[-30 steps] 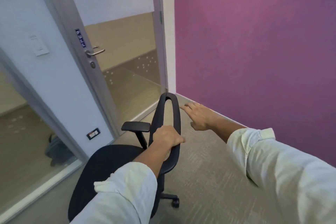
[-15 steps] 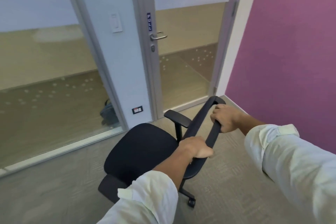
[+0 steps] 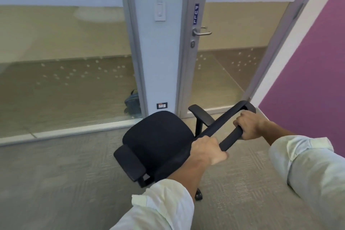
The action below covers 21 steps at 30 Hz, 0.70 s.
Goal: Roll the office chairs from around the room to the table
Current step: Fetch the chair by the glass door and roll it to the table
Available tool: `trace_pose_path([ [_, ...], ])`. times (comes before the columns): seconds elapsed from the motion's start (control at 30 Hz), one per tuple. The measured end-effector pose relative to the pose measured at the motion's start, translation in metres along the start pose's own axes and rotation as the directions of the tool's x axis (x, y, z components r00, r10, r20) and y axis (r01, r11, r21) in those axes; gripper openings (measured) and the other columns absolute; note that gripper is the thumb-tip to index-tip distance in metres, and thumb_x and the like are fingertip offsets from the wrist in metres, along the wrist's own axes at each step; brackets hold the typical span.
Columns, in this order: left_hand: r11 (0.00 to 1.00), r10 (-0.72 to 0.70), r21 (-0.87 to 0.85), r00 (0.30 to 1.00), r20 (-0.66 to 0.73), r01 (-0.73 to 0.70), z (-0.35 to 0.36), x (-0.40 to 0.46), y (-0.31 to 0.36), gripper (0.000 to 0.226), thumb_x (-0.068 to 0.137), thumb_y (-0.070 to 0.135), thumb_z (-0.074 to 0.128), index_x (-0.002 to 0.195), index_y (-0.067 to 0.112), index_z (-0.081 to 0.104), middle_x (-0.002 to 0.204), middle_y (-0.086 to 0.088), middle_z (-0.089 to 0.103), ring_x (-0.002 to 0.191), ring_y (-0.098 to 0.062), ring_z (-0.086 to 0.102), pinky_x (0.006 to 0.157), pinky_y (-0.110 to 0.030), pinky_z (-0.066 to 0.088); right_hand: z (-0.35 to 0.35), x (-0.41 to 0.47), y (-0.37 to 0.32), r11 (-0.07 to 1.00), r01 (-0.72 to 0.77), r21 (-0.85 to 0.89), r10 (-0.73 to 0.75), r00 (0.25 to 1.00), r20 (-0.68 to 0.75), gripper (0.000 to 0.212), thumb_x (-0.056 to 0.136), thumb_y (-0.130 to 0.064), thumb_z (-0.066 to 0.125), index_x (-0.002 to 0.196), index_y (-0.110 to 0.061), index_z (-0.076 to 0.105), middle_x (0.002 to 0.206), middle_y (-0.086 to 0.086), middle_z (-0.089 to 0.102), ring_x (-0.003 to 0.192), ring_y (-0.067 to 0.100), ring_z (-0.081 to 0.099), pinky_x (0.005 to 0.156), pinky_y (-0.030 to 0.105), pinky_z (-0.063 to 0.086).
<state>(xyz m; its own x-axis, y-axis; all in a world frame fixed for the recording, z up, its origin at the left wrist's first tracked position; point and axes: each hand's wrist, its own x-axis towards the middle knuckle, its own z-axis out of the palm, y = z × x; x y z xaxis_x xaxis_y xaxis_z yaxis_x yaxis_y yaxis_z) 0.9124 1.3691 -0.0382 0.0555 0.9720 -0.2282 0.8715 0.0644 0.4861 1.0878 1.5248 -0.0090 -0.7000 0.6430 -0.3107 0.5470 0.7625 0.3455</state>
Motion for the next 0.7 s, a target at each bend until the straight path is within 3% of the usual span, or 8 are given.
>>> trace_pose_path([
  [0.1,0.993,-0.121,0.010,0.992,-0.033,0.122,-0.019,0.004,-0.024,0.040,0.076,0.058,0.057,0.082,0.019,0.057,0.076,-0.001,0.055,0.069,-0.026,0.054,0.064,-0.037,0.044,-0.009,0.038,0.001,0.995,0.041,0.086,-0.044,0.999,0.028,0.037,0.077,-0.058,0.055,0.065,-0.023,0.058,0.059,-0.008,0.056,0.062,0.016,0.057,0.062,0.030,0.041],
  [0.2,0.969,-0.207,0.107,0.970,-0.128,0.221,-0.033,0.006,-0.051,0.042,0.075,0.059,0.054,0.083,0.019,0.057,0.070,0.001,0.052,0.063,-0.025,0.051,0.061,-0.036,0.040,-0.013,0.072,-0.001,0.987,0.075,0.140,-0.078,0.997,0.022,0.038,0.075,-0.059,0.050,0.061,-0.025,0.055,0.057,-0.010,0.056,0.053,0.011,0.053,0.050,0.029,0.037],
  [0.4,0.884,-0.341,0.212,0.885,-0.317,0.417,-0.050,0.012,-0.074,0.038,0.073,0.057,0.056,0.076,0.020,0.054,0.064,0.002,0.050,0.069,-0.030,0.060,0.062,-0.035,0.040,-0.007,0.115,-0.010,0.957,0.256,0.139,-0.211,0.938,-0.275,0.043,0.073,-0.061,0.040,0.059,-0.024,0.056,0.056,-0.008,0.055,0.054,0.021,0.053,0.054,0.031,0.037],
  [0.57,0.852,-0.379,0.224,0.854,-0.356,0.472,-0.040,0.018,-0.064,0.041,0.072,0.061,0.054,0.075,0.020,0.057,0.067,0.000,0.052,0.072,-0.031,0.063,0.062,-0.035,0.039,-0.007,0.123,0.009,0.886,0.432,0.170,-0.377,0.883,-0.279,0.032,0.068,-0.057,0.042,0.060,-0.029,0.055,0.055,-0.007,0.058,0.055,0.012,0.054,0.053,0.029,0.037],
  [0.7,0.832,-0.410,0.223,0.833,-0.371,0.509,-0.030,0.012,-0.056,0.046,0.071,0.062,0.052,0.079,0.019,0.063,0.075,-0.004,0.065,0.072,-0.031,0.064,0.063,-0.035,0.040,0.004,0.119,0.026,0.894,0.439,0.094,-0.388,0.860,-0.331,0.030,0.070,-0.059,0.043,0.059,-0.032,0.048,0.060,-0.007,0.059,0.058,0.014,0.055,0.050,0.029,0.030],
])
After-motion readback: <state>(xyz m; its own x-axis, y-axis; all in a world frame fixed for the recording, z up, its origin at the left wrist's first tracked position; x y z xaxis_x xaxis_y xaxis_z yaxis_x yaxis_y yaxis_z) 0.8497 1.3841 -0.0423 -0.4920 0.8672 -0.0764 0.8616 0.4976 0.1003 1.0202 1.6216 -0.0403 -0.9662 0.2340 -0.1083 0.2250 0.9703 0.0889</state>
